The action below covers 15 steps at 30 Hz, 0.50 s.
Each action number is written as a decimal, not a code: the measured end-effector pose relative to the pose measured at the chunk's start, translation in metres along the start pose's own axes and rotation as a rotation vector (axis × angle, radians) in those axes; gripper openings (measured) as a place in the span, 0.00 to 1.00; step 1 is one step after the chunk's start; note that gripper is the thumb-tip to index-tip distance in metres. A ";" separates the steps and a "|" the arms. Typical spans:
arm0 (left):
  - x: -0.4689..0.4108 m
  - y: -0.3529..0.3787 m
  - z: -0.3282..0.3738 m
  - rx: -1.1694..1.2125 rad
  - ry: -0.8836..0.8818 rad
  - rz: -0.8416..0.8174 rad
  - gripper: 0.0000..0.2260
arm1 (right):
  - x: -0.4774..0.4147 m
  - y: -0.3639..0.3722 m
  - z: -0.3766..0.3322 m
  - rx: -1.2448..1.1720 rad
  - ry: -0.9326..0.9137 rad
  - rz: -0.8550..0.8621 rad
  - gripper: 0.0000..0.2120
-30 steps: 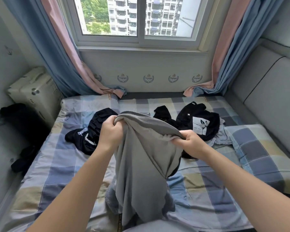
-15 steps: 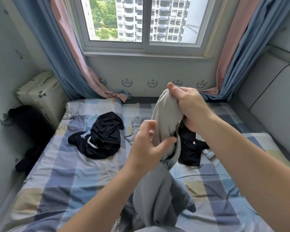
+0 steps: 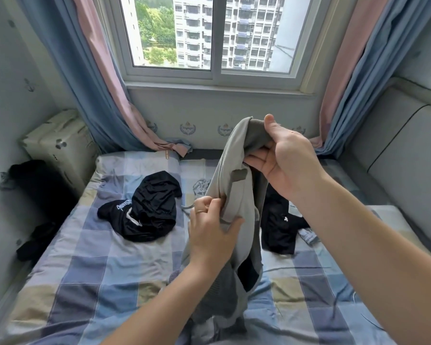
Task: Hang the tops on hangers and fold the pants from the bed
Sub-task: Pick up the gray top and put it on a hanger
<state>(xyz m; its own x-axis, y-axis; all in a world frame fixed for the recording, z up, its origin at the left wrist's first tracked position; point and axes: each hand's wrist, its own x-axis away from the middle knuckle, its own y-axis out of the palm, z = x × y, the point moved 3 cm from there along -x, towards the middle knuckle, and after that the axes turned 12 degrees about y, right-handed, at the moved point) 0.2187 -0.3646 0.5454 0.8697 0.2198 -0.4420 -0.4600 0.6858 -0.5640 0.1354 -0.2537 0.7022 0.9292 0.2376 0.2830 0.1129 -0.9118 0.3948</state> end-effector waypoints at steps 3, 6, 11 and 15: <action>-0.009 0.004 -0.010 -0.004 -0.051 -0.087 0.13 | 0.001 -0.004 0.000 -0.030 0.005 0.020 0.19; -0.011 -0.002 -0.016 0.048 -0.058 -0.035 0.10 | -0.005 -0.017 -0.002 -0.064 -0.005 0.068 0.18; -0.018 -0.035 -0.026 0.166 -0.039 0.198 0.07 | -0.029 -0.061 0.004 0.008 0.022 0.216 0.17; -0.028 -0.060 -0.017 0.237 0.008 0.239 0.09 | -0.048 -0.092 0.026 0.104 0.168 0.250 0.15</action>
<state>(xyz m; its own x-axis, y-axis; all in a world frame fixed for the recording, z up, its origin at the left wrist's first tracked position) 0.2188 -0.4235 0.5795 0.7405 0.3885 -0.5484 -0.5949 0.7585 -0.2661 0.0902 -0.1904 0.6295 0.8626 0.0459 0.5038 -0.0685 -0.9761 0.2061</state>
